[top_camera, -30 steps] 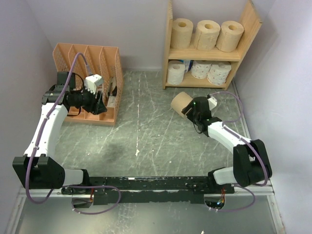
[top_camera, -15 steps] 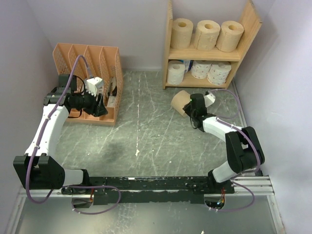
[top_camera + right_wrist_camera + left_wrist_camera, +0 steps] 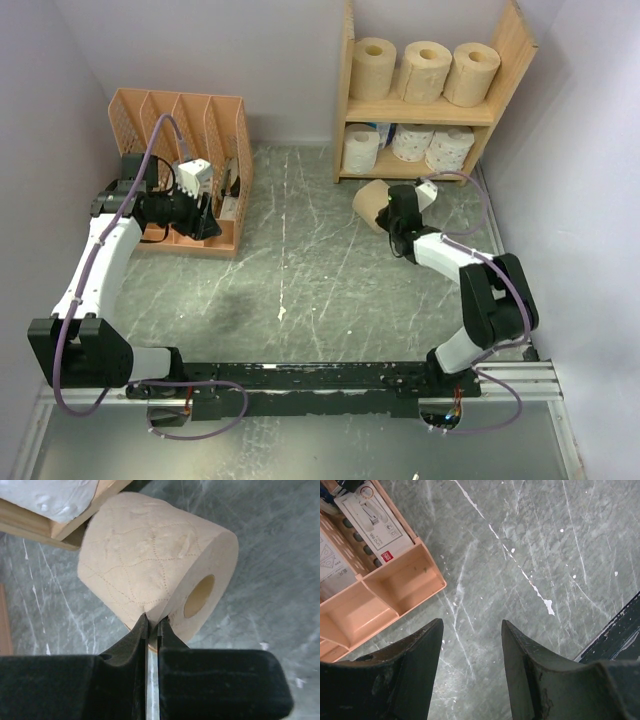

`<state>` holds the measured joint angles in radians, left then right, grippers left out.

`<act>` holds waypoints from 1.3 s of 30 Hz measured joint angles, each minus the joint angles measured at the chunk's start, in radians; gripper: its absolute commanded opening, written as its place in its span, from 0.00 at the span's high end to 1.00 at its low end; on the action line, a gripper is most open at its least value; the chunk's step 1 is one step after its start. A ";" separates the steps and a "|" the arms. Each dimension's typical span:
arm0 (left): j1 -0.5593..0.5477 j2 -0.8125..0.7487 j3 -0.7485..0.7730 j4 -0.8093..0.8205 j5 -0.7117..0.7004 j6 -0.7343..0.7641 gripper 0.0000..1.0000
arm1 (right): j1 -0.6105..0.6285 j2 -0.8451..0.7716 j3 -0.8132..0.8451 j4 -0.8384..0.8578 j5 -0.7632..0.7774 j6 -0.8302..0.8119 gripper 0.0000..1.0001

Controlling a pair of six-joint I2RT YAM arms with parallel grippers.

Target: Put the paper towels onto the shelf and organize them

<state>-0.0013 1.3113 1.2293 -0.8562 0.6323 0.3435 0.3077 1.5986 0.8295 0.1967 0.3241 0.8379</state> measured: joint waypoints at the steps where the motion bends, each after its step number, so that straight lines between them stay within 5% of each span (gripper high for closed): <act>1: 0.000 0.001 0.000 0.000 0.000 -0.001 0.39 | 0.000 -0.021 0.002 -0.026 0.004 -0.017 1.00; 9: 0.000 0.015 0.000 0.002 0.004 -0.011 0.39 | -0.002 -0.191 0.143 -0.283 -0.014 -0.196 1.00; 15: 0.000 0.014 0.000 0.005 0.013 -0.012 0.39 | 0.023 -0.002 0.501 -0.554 -0.119 -0.426 1.00; 28: 0.006 -0.014 -0.005 0.011 0.035 -0.022 0.39 | 0.237 0.267 0.774 -0.968 0.054 -0.743 0.99; 30: 0.010 -0.017 -0.005 0.011 0.038 -0.023 0.39 | 0.282 0.315 0.808 -0.997 0.101 -0.777 0.91; 35: 0.019 -0.019 -0.005 0.011 0.045 -0.027 0.39 | 0.360 0.375 0.857 -1.057 0.191 -0.825 0.53; 39: 0.019 -0.020 -0.011 0.010 0.050 -0.029 0.39 | 0.364 0.375 0.859 -1.072 0.232 -0.845 0.41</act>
<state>0.0181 1.2915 1.2186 -0.8459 0.6827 0.3145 0.6720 1.9732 1.6890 -0.8757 0.5560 -0.0071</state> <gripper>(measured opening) 0.611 0.514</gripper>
